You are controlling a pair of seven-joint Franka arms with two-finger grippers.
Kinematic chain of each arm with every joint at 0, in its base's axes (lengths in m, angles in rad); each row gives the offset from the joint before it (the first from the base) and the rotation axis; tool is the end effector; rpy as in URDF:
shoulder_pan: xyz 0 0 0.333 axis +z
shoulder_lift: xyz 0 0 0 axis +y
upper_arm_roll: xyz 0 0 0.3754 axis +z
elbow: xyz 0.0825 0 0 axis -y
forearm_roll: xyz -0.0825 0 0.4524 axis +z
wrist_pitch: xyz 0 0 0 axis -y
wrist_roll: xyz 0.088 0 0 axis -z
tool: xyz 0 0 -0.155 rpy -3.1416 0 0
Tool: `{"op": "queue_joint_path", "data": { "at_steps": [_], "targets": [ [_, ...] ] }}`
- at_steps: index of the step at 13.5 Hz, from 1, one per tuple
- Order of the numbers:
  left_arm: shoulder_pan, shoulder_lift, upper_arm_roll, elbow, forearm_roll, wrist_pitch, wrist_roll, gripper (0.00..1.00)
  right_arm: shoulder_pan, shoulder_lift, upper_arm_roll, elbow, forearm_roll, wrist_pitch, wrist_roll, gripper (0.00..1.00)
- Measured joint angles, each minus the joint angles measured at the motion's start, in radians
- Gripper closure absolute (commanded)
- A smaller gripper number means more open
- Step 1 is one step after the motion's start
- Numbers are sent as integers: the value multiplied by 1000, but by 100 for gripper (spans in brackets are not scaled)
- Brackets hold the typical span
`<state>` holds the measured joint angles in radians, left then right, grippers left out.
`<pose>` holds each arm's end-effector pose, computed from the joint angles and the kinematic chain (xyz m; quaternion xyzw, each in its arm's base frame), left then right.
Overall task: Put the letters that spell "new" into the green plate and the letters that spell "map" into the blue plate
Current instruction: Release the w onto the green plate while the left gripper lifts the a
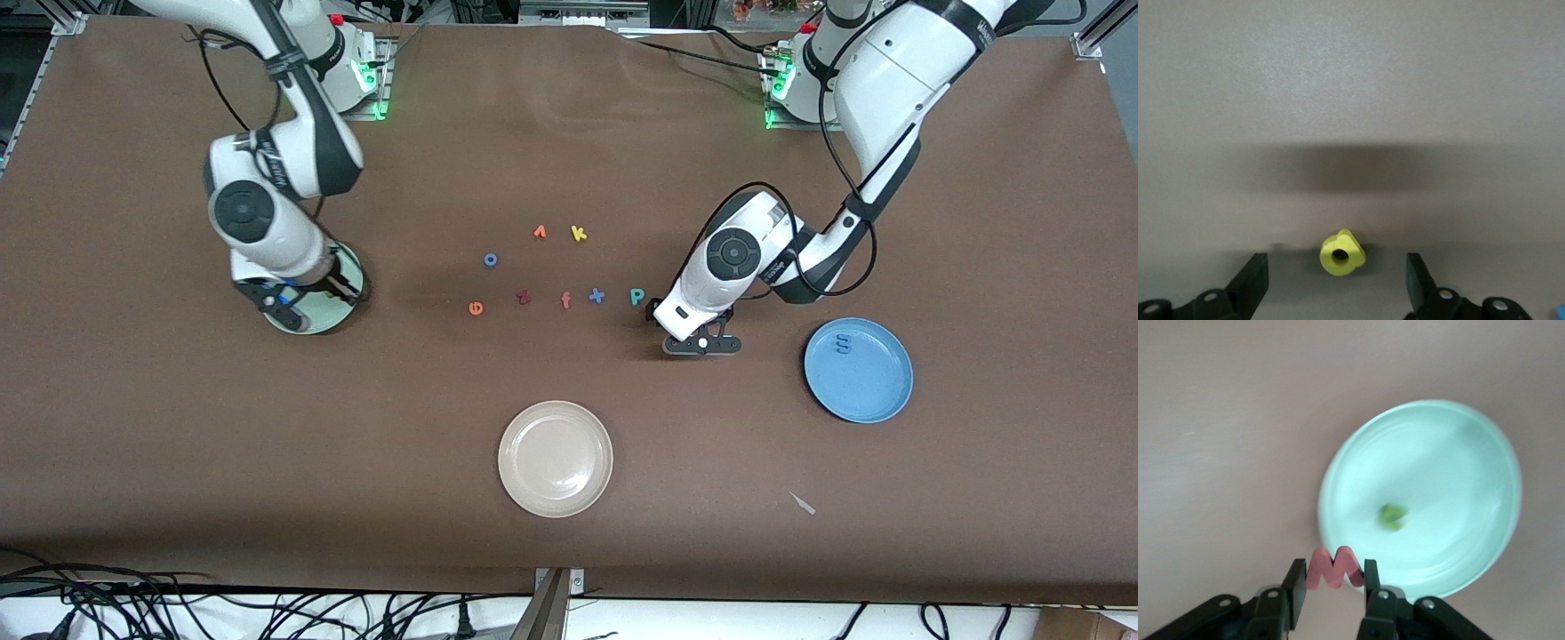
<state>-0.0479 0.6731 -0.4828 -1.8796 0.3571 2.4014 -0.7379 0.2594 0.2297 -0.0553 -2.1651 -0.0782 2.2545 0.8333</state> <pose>0.6117 -0.3391 0.1250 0.9992 0.0081 -0.0385 0.0122 0.5880 0.1162 0.2384 0.9560 -0.2827 -0.0435 0.0650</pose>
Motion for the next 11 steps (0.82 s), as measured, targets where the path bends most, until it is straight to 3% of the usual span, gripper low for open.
{"op": "queue_joint_path", "data": {
  "at_steps": [1,2,3,4,8,11],
  "targets": [
    [-11,4,14,3,6,1,0,23,-2,-1,-35,-27,20,10,-64,77],
    [-25,6,28,4,15,1,0,27,-5,1,-56,-53,47,28,-114,63],
    [-36,7,38,5,16,1,-1,30,-6,6,-67,-78,65,60,-146,26],
    [-47,7,45,5,16,1,-2,32,-6,14,-74,-100,73,95,-159,0],
    [-76,7,56,12,16,-3,-21,52,-3,34,-75,-118,79,129,-165,0],
    [-81,7,57,19,16,-4,-23,68,3,27,-27,-87,137,104,-116,0]
  ]
}}
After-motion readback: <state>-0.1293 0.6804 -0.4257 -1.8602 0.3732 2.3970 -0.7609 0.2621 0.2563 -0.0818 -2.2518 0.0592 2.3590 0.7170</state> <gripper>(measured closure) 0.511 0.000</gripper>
